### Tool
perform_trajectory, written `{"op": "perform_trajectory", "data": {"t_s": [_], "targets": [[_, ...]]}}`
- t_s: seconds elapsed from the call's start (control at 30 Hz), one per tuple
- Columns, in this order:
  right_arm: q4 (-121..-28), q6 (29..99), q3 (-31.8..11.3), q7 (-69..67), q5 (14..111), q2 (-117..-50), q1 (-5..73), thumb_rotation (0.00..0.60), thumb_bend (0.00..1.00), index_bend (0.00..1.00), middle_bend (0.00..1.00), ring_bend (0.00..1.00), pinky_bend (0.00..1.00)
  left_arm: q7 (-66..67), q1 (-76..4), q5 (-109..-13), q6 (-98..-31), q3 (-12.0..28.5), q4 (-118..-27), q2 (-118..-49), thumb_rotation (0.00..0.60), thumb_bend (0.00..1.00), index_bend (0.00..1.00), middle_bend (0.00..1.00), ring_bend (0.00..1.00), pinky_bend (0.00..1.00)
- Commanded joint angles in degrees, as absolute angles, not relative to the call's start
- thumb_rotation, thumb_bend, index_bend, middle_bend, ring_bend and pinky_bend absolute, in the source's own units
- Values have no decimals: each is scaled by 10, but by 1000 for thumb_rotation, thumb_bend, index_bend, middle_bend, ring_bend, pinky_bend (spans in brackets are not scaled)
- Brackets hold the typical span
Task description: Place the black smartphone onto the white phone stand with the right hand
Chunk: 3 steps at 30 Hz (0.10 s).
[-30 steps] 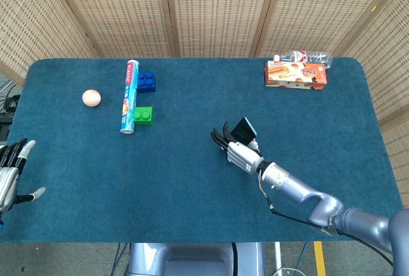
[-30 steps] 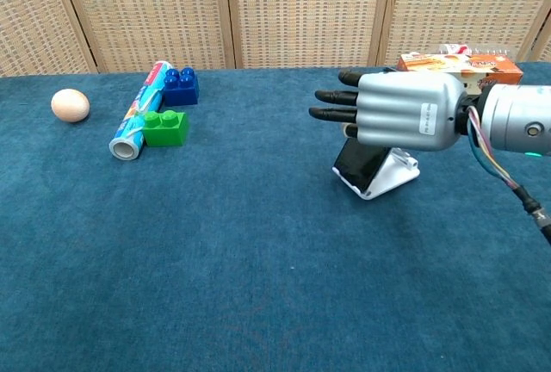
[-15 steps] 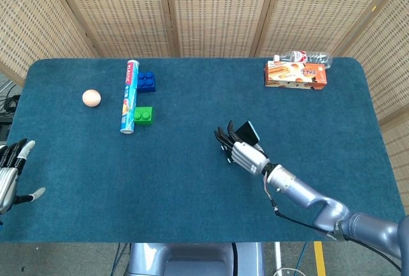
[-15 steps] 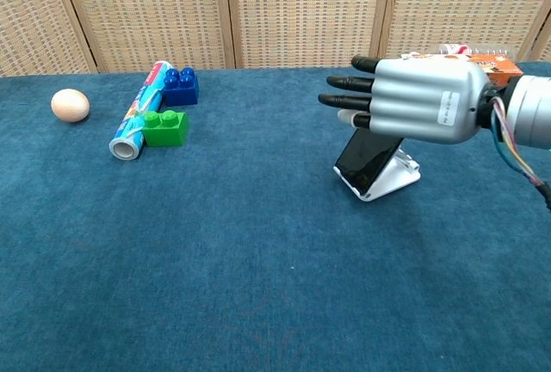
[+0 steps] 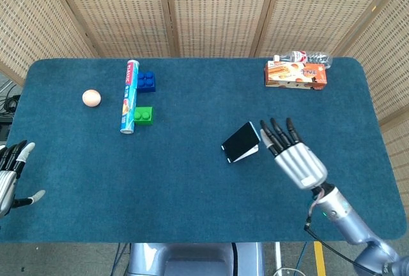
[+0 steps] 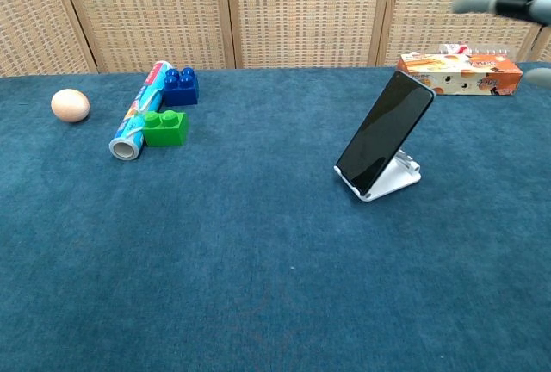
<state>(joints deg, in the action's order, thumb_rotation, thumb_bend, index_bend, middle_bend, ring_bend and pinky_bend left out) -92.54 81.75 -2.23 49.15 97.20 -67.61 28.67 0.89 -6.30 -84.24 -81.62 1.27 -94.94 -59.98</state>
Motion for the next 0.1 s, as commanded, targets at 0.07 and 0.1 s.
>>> {"op": "perform_trajectory", "data": {"t_s": [0.07, 0.1], "targets": [[-933, 927, 15, 259, 917, -653, 155, 600, 17, 69, 0, 0, 100, 11, -57, -852, -829, 9, -948, -602, 600, 0, 0, 0, 0, 0], [-935, 928, 19, 224, 899, -655, 140, 600, 3, 53, 0, 0, 79, 14, -56, -854, -832, 9, -948, -603, 600, 0, 0, 0, 0, 0]]}}
